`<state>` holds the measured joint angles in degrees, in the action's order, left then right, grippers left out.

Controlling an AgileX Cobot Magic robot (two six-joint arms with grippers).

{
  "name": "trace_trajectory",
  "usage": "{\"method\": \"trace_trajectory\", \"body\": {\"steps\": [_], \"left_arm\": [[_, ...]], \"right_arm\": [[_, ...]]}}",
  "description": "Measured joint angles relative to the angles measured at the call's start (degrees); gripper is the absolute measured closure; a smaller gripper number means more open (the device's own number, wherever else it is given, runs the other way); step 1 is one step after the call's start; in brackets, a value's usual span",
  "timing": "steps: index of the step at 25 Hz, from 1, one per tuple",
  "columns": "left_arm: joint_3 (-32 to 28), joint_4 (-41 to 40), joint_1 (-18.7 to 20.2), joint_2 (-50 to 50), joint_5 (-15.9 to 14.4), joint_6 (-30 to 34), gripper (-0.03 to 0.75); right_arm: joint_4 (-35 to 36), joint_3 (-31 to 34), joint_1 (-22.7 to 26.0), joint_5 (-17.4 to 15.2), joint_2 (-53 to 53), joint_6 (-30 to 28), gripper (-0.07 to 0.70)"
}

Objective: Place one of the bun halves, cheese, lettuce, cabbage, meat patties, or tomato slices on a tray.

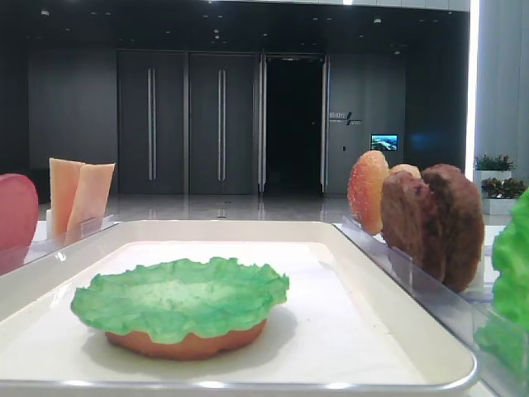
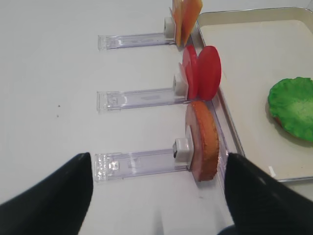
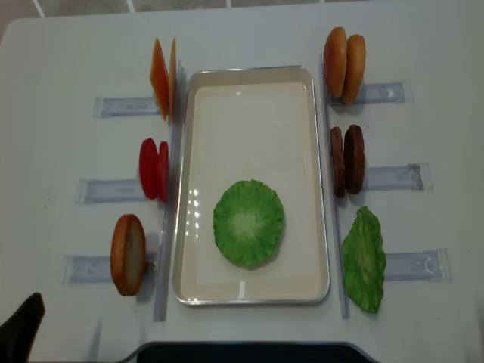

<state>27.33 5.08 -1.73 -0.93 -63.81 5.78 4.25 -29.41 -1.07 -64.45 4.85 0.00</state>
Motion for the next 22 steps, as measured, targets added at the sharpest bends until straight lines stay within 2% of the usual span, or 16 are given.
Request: {"method": "trace_trajectory", "body": {"steps": [5,12,22], "left_arm": [[0.0,0.0,0.0,0.0,0.0,0.0,0.072],[0.0,0.0,0.0,0.0,0.0,0.0,0.072],[0.0,0.0,0.0,0.0,0.0,0.0,0.072]], "right_arm": [[0.99,0.06,0.0,0.0,-5.11,-2.02,0.16],[1.26,0.94,0.0,-0.47,-5.25,-2.41,0.199],[1.26,0.94,0.0,-0.5,-5.25,-2.41,0.202]]}}
